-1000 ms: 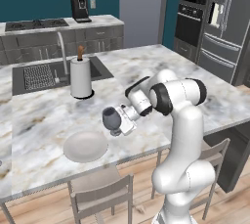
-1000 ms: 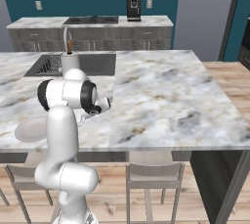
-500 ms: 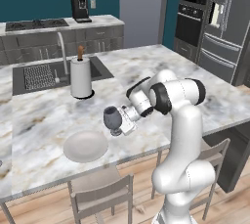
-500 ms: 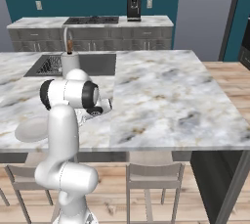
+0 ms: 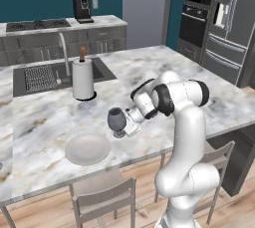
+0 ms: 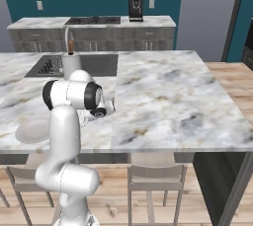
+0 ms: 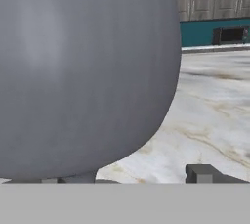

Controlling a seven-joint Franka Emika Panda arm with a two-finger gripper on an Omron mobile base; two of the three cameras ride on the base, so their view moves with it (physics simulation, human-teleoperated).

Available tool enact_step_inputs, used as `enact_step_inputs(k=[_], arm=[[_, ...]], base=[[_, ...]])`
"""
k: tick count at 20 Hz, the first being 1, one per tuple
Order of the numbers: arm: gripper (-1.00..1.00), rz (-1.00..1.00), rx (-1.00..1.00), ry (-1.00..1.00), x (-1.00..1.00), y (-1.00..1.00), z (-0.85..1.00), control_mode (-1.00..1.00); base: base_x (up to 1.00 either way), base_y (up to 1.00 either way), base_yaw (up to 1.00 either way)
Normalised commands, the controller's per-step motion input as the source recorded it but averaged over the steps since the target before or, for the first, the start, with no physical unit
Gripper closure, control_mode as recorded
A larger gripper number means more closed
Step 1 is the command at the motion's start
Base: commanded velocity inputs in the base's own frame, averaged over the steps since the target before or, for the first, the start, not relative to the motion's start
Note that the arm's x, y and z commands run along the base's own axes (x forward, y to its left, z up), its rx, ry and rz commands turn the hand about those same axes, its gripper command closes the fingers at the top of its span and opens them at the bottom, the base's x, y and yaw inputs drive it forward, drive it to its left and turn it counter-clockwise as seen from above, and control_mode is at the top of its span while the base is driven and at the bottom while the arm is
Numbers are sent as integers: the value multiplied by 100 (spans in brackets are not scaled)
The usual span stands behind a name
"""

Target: Retrieve the wine glasses from the counter and place one next to each plate.

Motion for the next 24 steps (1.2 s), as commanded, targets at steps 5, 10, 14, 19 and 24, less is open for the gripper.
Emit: enact_step_inputs(k=[5,10,14,19,24], arm=[[-100,-3,-2,5,-7,-44,-52,-100],[-100,-6,-11,16,-42,-2,-92,-100],[-100,-6,-19,13,-75,29,-100,-100],[-100,-11,-13,-2,-52,-44,-87,-100],[-100,-2,-1,-11,-60,-100,-77,-100]], base=[[0,0,0],[0,0,0],[0,0,0],[0,0,0],[0,0,0]])
